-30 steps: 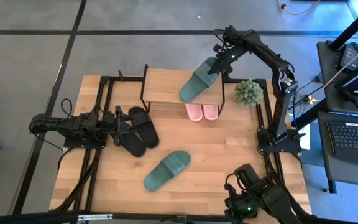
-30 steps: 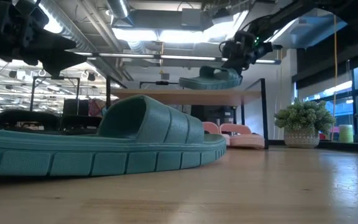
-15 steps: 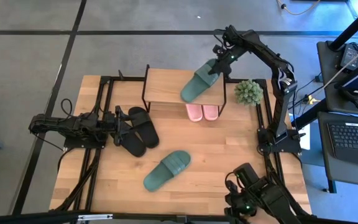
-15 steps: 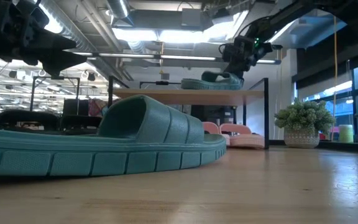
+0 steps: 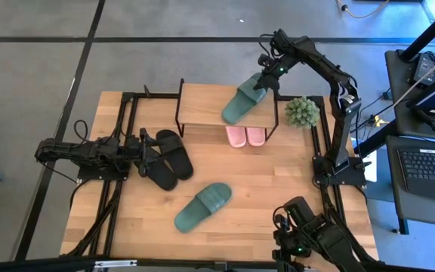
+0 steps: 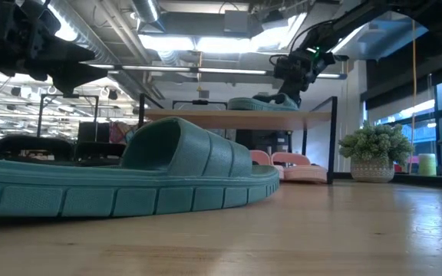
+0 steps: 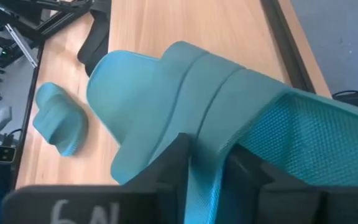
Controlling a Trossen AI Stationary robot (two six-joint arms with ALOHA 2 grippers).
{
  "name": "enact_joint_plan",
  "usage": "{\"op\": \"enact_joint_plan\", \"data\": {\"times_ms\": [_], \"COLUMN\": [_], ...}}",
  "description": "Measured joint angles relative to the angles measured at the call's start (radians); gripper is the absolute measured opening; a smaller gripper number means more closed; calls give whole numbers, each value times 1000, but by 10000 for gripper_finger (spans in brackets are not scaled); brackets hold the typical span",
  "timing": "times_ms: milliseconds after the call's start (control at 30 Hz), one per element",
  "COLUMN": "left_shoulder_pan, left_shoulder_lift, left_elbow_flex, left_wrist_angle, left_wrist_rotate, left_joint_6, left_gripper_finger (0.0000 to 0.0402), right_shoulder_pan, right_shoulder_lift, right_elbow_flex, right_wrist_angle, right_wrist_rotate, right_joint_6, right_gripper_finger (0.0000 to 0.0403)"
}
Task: Pick and place slides into the shelf
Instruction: Put the right green slide on the shelf
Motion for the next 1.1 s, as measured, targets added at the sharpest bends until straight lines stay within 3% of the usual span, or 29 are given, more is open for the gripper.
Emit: {"op": "enact_joint_plan", "data": {"times_ms": [233,467,1100], "left_shoulder_pan": [0,0,0], "left_shoulder_lift": [0,0,0], "left_elbow_flex": [0,0,0], "left_wrist_angle": [0,0,0], "left_wrist_rotate": [-1,-2,-2], "left_joint_6": [0,0,1], "left_gripper_finger": [273,273,273], "right_shoulder_pan": [0,0,0], "right_shoulder_lift": [0,-2,-3], "right_elbow_flex": [0,0,0], "right_wrist_angle": [8,14,28], "right_wrist_rotate": [17,141,156], "right_joint_6": [1,20,22], "right_gripper_finger": [137,165,216]}}
